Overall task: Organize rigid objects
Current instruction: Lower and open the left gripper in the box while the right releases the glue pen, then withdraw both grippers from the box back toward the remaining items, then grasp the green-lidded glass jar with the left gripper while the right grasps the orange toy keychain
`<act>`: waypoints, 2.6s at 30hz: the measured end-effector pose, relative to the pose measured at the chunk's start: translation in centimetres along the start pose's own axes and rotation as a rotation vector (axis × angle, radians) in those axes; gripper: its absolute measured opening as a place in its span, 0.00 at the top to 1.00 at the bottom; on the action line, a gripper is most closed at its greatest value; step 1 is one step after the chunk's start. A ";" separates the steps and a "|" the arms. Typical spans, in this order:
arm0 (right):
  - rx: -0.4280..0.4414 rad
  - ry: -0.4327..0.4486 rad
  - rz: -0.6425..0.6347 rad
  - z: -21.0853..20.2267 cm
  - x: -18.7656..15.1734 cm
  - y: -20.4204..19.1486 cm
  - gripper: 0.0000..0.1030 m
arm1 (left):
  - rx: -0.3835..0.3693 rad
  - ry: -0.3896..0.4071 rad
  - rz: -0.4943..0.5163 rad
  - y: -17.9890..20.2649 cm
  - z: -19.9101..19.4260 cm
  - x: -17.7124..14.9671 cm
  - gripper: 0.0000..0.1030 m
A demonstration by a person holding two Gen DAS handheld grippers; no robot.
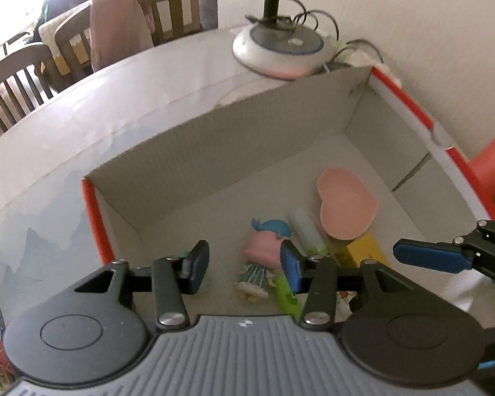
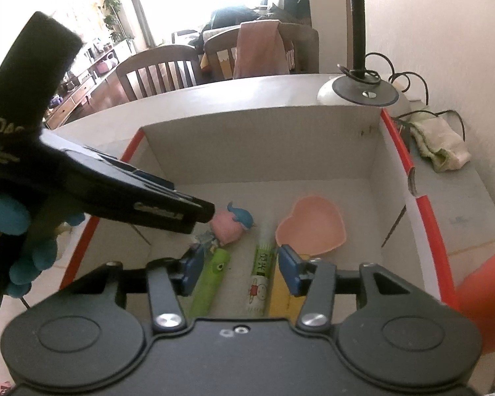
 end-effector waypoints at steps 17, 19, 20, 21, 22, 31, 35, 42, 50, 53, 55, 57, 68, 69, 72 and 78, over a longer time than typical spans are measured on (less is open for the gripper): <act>0.057 0.099 -0.056 -3.7 1.6 -5.0 0.26 | -0.033 0.144 -0.076 -4.6 -7.6 -3.0 0.52; 0.067 0.109 -0.056 -3.9 1.8 -5.8 0.23 | -0.045 0.154 -0.091 -5.3 -8.4 -3.6 0.52; 0.075 0.111 -0.055 -4.0 1.8 -6.2 0.22 | -0.048 0.159 -0.097 -5.7 -8.8 -3.9 0.52; 0.083 0.113 -0.055 -4.1 1.8 -6.6 0.21 | -0.047 0.166 -0.100 -6.1 -9.2 -4.3 0.52; 0.088 0.115 -0.055 -4.1 1.8 -6.9 0.21 | -0.046 0.171 -0.103 -6.5 -9.5 -4.6 0.52; 0.141 0.148 -0.056 -3.9 2.1 -11.9 0.17 | -0.047 0.215 -0.125 -10.3 -12.5 -7.8 0.45; 0.185 0.184 -0.031 -3.6 2.0 -14.2 0.10 | -0.042 0.224 -0.143 -12.4 -13.3 -9.6 0.35; 0.195 0.204 -0.020 -2.3 1.4 -17.8 0.09 | -0.032 0.224 -0.185 -16.7 -14.0 -12.6 0.35; 0.233 0.232 0.067 -1.0 1.0 -20.3 0.03 | -0.006 0.208 -0.236 -21.9 -13.7 -15.7 0.30; 0.248 0.209 0.085 -0.3 0.7 -21.6 0.02 | 0.005 0.203 -0.255 -24.2 -13.7 -16.7 0.30; 0.266 0.187 0.105 0.3 0.4 -22.4 0.02 | 0.012 0.200 -0.270 -25.7 -13.6 -17.3 0.30; 0.265 0.156 0.108 1.0 0.0 -23.2 0.01 | 0.021 0.198 -0.283 -26.9 -13.5 -17.8 0.30; 0.168 0.050 -0.141 5.3 -2.2 -29.4 0.02 | 0.042 0.172 -0.303 -30.8 -11.1 -19.9 0.30; 0.161 0.044 -0.156 5.7 -2.3 -29.8 0.02 | 0.040 0.167 -0.306 -31.1 -10.6 -20.0 0.30; 0.139 0.023 -0.181 7.3 -2.7 -30.4 0.02 | 0.033 0.153 -0.315 -31.9 -9.4 -20.3 0.30; 0.103 -0.015 -0.180 11.1 -3.7 -30.7 0.03 | 0.030 0.118 -0.342 -33.2 -6.7 -20.4 0.30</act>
Point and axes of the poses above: each gripper's, at about its wrist camera, not at the fingertips, and z roughly the way its jaws point, y to its right, x to its top, the point moved 9 cm from there along z, roughly the way its jaws point, and after that the axes turned 10 degrees about x, right-handed, at the moved point
